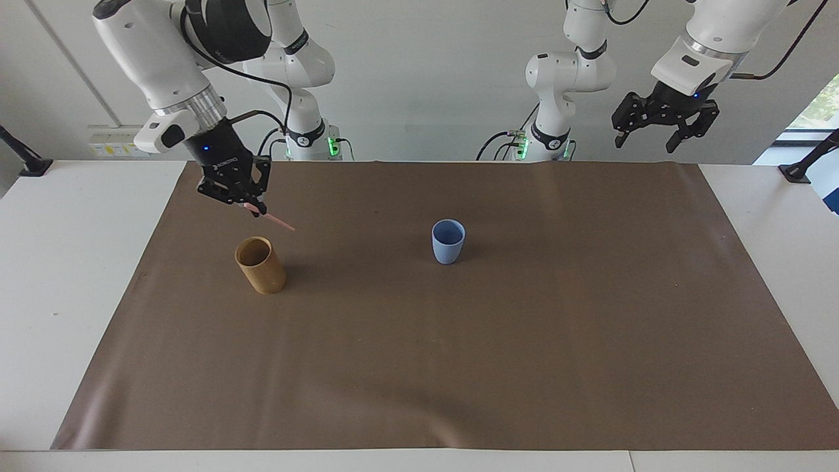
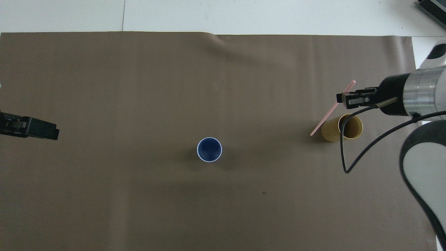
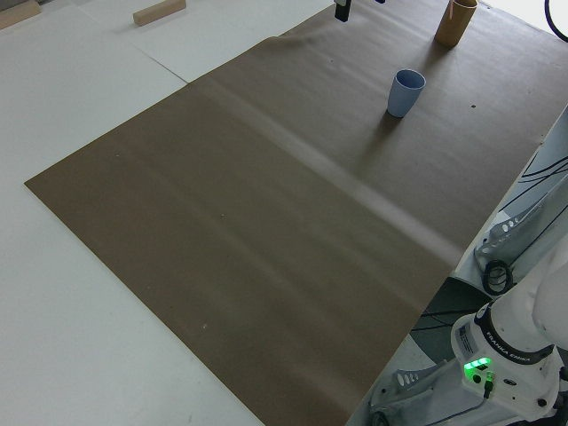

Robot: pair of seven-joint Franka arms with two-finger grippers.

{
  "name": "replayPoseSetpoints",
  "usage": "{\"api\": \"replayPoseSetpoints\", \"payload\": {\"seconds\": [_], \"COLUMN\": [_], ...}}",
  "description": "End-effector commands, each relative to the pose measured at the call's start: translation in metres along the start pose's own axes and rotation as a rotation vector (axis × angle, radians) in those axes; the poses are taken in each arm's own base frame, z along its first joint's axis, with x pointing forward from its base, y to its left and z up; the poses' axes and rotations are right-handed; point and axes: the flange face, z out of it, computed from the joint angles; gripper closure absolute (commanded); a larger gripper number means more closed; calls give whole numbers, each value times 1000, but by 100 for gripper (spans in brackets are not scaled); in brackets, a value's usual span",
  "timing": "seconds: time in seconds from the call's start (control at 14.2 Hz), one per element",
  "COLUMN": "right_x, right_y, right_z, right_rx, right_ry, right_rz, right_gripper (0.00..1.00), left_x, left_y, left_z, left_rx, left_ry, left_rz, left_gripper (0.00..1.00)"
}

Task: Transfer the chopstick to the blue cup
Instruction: 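Lift the pink straw out of the yellow cup with the right gripper, then carry the straw with the right gripper over the blue cup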

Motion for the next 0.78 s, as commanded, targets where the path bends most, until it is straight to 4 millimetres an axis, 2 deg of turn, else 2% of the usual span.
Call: {"api": "replayPoseSetpoints", "payload": {"seconds": [0.0,0.21,0.49,0.56,0.7], "right_x": [3,-4,-20,-23,-21], "right_y": [-20,-65,-127,-141,-152], "right_z": [-8,-6,29,30,45], "right_rx": [0,28,-4,-4,-34], "right_ry": [20,28,16,47,88], "right_rz": [26,72,100,105,111], "right_gripper": [100,100,100,100,100], "left_x": [-2,-2,-2,-2,-2], "left_y": [-3,-3,-3,-3,-3], "left_z": [-3,-3,-3,-3,-3], "left_rx": [0,0,0,0,0], "left_ry": [6,6,6,6,6], "left_rz": [-6,-6,-6,-6,-6], "left_gripper": [0,0,0,0,0]}}
